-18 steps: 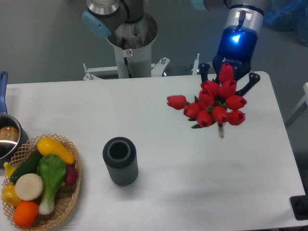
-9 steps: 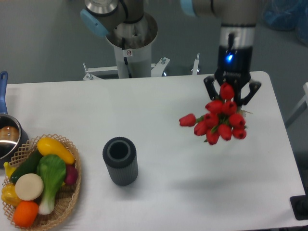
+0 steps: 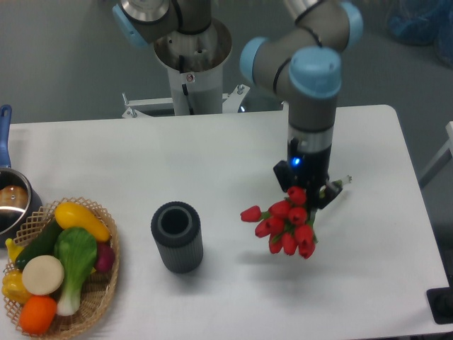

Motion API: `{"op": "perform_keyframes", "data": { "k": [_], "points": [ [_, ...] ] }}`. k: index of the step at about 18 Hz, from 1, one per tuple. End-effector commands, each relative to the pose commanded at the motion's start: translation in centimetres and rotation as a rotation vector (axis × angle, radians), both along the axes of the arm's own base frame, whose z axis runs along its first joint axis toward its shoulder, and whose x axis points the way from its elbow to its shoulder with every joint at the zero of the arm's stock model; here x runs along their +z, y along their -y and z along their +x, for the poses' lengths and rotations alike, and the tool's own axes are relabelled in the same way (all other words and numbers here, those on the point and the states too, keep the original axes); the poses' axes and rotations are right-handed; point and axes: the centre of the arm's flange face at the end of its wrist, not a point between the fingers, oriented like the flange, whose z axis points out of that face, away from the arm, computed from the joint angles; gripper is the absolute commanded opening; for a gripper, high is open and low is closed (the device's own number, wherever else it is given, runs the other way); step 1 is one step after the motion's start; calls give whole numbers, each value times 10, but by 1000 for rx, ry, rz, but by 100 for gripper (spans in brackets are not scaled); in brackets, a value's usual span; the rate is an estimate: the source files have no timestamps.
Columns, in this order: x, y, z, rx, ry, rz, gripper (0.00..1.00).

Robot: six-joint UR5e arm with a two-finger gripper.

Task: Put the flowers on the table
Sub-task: 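Lower the held tulips onto the table beside the black vase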

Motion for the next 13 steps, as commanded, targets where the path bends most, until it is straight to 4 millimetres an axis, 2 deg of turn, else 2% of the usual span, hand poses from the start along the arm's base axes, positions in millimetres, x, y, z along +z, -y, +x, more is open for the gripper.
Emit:
{"op": "perform_keyframes", "data": {
  "k": [5, 13],
  "points": [
    [-29, -13, -1, -13, 27, -35, 35],
    [-55, -26, 7, -32, 58, -57, 35]
  ]
}}
